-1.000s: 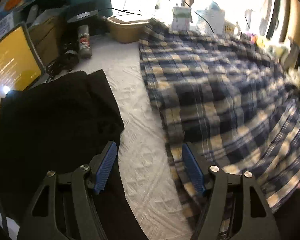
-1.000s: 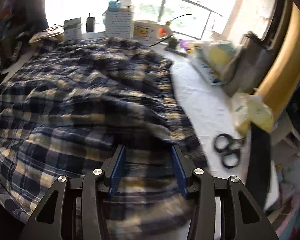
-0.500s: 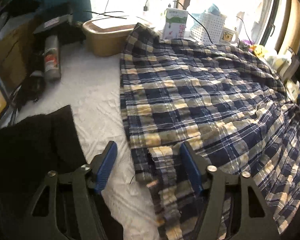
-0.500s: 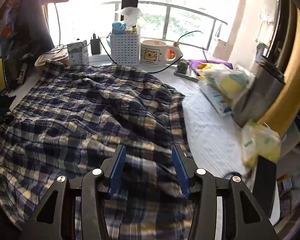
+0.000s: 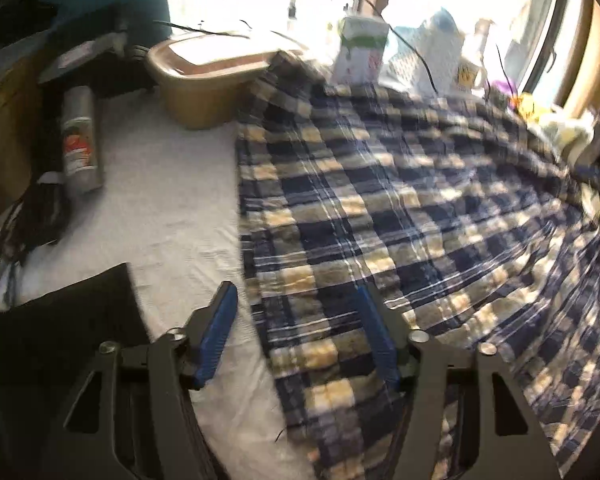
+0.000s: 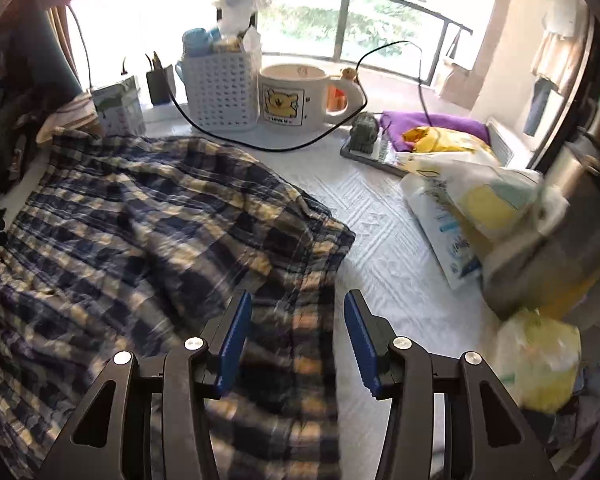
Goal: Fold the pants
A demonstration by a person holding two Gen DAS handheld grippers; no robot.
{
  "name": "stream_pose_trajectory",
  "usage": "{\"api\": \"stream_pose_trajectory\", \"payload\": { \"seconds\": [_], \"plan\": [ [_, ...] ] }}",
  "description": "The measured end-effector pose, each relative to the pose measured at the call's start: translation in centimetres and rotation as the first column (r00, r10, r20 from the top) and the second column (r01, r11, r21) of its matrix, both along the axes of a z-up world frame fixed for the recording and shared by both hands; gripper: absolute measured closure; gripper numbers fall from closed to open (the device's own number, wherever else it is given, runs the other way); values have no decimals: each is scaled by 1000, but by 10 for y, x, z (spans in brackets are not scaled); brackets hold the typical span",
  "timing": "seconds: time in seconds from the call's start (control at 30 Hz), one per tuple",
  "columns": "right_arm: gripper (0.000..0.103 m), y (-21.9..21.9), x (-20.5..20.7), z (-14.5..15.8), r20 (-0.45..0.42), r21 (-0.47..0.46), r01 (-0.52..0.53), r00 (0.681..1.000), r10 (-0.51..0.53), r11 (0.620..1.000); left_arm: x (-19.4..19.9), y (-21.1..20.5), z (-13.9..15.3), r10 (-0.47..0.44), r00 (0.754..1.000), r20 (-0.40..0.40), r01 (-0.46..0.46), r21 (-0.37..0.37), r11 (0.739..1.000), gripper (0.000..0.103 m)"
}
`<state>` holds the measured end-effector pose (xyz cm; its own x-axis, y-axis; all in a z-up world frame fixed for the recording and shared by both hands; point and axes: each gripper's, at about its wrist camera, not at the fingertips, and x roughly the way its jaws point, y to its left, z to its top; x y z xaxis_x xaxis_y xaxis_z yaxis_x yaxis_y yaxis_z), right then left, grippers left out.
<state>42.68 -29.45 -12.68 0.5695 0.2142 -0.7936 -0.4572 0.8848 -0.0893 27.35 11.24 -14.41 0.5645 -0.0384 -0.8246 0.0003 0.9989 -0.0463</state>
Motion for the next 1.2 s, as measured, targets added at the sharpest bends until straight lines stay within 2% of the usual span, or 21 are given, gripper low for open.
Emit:
{"api": "stream_pose_trajectory", "payload": {
  "seconds": [0.03, 0.07, 0.1, 0.17, 0.3, 0.37, 0.4, 0.43, 0.47, 0.57, 0.7, 0.9, 1.0, 1.1, 1.13, 1.17, 1.2],
  "plan": [
    [52, 0, 7, 0, 3, 3, 3, 1000, -3, 1000, 1, -4, 0, -9, 1000, 4, 9, 27, 1000, 57],
    [52, -1, 15, 1, -1, 13, 7, 1000, -7, 1000, 2, -9, 0, -25, 1000, 8, 25, 48, 999, 67],
    [52, -1, 24, 1, -9, 30, 8, 1000, -8, 1000, 3, -11, 1, -40, 999, 7, 40, 36, 999, 80],
    [51, 1, 42, -1, -36, 57, -5, 999, 7, 998, 5, -15, 1, -54, 999, 1, 54, 8, 999, 91],
    [51, 14, 67, -10, -56, 45, -51, 997, 53, 998, 7, -15, 2, -59, 998, 7, 59, -7, 998, 100],
    [51, 21, 74, -16, -61, 33, -70, 996, 72, 997, 6, -15, 3, -50, 999, 19, 50, 0, 999, 100],
    [57, 26, 76, -20, -52, 17, -89, 995, 90, 996, 7, -14, 4, -44, 999, 27, 44, 4, 999, 101],
    [70, 30, 78, -23, -53, 1, -105, 993, 105, 994, 8, -13, 5, -39, 999, 38, 39, 6, 999, 101],
    [94, 33, 79, -25, -51, -15, -116, 992, 116, 993, 7, -11, 7, -35, 998, 46, 34, 7, 999, 101],
    [100, 36, 83, -24, -36, -13, -128, 991, 127, 992, 12, -5, 13, -18, 997, 70, 17, 6, 1000, 101],
    [101, 31, 98, -18, 22, -29, -81, 996, 81, 996, 23, 2, 20, -5, 996, 87, 4, 7, 1000, 101],
    [101, 33, 123, -22, 48, -69, -46, 998, 49, 997, 28, 14, 17, 20, 996, 83, -23, 33, 999, 101],
    [101, 37, 130, -29, 42, -75, -45, 998, 48, 996, 26, 18, 4, 31, 998, 46, -31, 13, 999, 101],
    [101, 38, 128, -29, 43, -74, -41, 998, 44, 996, 20, 24, 2, 48, 998, 28, -46, -41, 998, 99],
    [101, 37, 125, -25, 47, -66, -38, 998, 41, 997, 17, 25, 4, 53, 998, 28, -52, -55, 997, 98],
    [100, 35, 121, -22, 46, -62, -40, 998, 42, 997, 14, 25, 8, 59, 998, 32, -57, -57, 997, 88],
    [97, 34, 115, -18, 48, -58, -42, 998, 45, 997, 11, 27, 11, 66, 997, 39, -64, -52, 997, 70]
  ]
}}
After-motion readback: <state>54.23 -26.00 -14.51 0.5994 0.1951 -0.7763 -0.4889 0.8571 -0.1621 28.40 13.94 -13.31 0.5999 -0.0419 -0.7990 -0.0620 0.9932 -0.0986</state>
